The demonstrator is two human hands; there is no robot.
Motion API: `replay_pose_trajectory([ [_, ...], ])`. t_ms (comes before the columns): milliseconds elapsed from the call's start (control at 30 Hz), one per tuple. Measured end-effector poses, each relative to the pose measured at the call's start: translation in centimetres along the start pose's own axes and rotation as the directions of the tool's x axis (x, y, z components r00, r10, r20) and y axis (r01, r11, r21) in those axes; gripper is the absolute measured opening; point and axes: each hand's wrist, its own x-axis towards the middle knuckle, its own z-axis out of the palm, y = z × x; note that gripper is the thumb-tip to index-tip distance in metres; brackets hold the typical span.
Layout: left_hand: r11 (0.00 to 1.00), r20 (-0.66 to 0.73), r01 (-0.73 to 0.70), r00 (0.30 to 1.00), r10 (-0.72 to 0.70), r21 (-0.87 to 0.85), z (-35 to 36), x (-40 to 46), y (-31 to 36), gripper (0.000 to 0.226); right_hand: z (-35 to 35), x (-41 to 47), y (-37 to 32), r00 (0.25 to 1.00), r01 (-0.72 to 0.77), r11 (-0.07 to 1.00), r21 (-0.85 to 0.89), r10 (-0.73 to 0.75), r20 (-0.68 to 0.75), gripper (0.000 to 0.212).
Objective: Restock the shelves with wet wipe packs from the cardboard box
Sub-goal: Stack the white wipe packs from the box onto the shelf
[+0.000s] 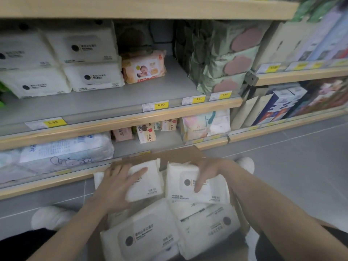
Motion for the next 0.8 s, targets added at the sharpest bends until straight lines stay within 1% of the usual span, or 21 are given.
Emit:
replay_pose_trajectory([
  [67,1.0,0.039,0.007,0.999,-0.008,0.026,-0.5,-0.1,-0.7,0.112,-0.1,0.0,-0.5,1.0,-0.006,1.0,-0.001,0.006,0.029,0.091],
  [133,0.999,0.057,0.008,0.998,-0.01,0.038,-1.4,-0.4,-1.4,0.117,-0.2,-0.4,-0.8,1.0,-0.005,1.0,0.027,0.004,0.015,0.085],
  [267,0.998,0.066,0.054,0.996,-0.056,0.039,-3.3,-1.7,-2.8,0.118,-0.2,-1.4,-0.9,0.989,-0.009,1.0,0.014,0.011,-0.145,0.097],
  [367,0.992,-0.008,0.116,0.993,-0.116,0.057,-5.0,-3.4,-4.2,0.11,-0.5,-1.9,-2.1,0.973,0.03,0.999,-0.023,-0.034,-0.23,0.112],
  [500,0.972,-0.084,0.219,0.974,-0.212,0.085,-8.3,-5.7,-6.7,0.109,-2.8,-3.2,-5.4,0.932,0.055,0.995,-0.087,-0.082,-0.353,0.114],
  [567,0.953,-0.091,0.284,0.957,-0.275,0.108,-9.9,-6.4,-8.3,0.11,-4.5,-3.6,-7.6,0.9,0.056,0.989,-0.135,-0.108,-0.421,0.113],
  [633,0.936,-0.12,0.34,0.937,-0.328,0.093,-11.1,-7.4,-9.9,0.107,-6.1,-3.6,-10.0,0.862,0.074,0.974,-0.213,-0.17,-0.478,0.111],
  [733,0.894,-0.193,0.449,0.875,-0.443,-0.016,-11.6,-9.8,-12.2,0.1,-8.7,-3.1,-14.5,0.798,0.112,0.95,-0.292,-0.262,-0.544,0.107],
  [800,0.852,-0.19,0.518,0.832,-0.521,-0.069,-11.4,-11.4,-13.6,0.102,-10.2,-2.6,-18.0,0.768,0.149,0.937,-0.315,-0.31,-0.56,0.108],
])
